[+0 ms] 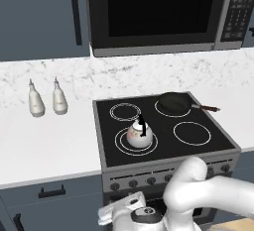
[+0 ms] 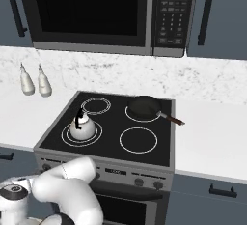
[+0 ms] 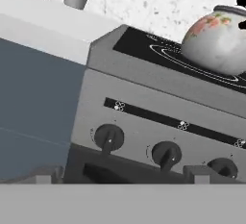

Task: Pick the kettle from the counter and place it on a stove burner. Then turn the burner on.

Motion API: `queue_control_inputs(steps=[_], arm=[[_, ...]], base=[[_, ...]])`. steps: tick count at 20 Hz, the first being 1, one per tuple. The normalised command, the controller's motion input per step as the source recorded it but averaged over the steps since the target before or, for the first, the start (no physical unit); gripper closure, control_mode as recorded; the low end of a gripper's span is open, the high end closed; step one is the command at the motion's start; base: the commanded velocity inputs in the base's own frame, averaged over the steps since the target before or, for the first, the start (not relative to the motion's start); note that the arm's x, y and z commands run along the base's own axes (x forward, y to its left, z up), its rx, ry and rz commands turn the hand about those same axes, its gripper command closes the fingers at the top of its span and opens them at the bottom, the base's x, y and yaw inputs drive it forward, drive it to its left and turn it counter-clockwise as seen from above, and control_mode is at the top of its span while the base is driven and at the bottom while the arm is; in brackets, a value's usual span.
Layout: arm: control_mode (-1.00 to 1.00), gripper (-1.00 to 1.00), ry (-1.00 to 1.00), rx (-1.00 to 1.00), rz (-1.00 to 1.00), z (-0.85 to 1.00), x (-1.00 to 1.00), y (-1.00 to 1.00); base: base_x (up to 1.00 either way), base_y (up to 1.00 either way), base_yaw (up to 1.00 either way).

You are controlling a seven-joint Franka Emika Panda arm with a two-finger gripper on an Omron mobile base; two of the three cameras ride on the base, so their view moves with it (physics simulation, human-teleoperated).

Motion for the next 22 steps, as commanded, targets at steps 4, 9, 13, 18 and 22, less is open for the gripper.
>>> queue_control_inputs(steps=[4, 9, 13, 18, 22], arm=[[-1.00, -1.00, -0.74, 0.21, 0.00, -0.62, -0.26, 0.00], [-1.00, -1.00, -0.26, 0.12, 0.00, 0.02, 0.00, 0.01], [-1.00, -1.00, -0.04, 0.02, -0.04, 0.15, 0.27, 0.35], [-1.00, -1.00, 0.00, 0.00, -0.03, 0.00, 0.17, 0.17], [-1.00, -1.00, 0.00, 0.03, 0.00, -0.11, 0.32, -0.15]], base=[[0.00, 0.00, 0.00], [0.00, 0.00, 0.00], [0.00, 0.00, 0.00], [0.00, 0.00, 0.00], [0.00, 0.00, 0.00]])
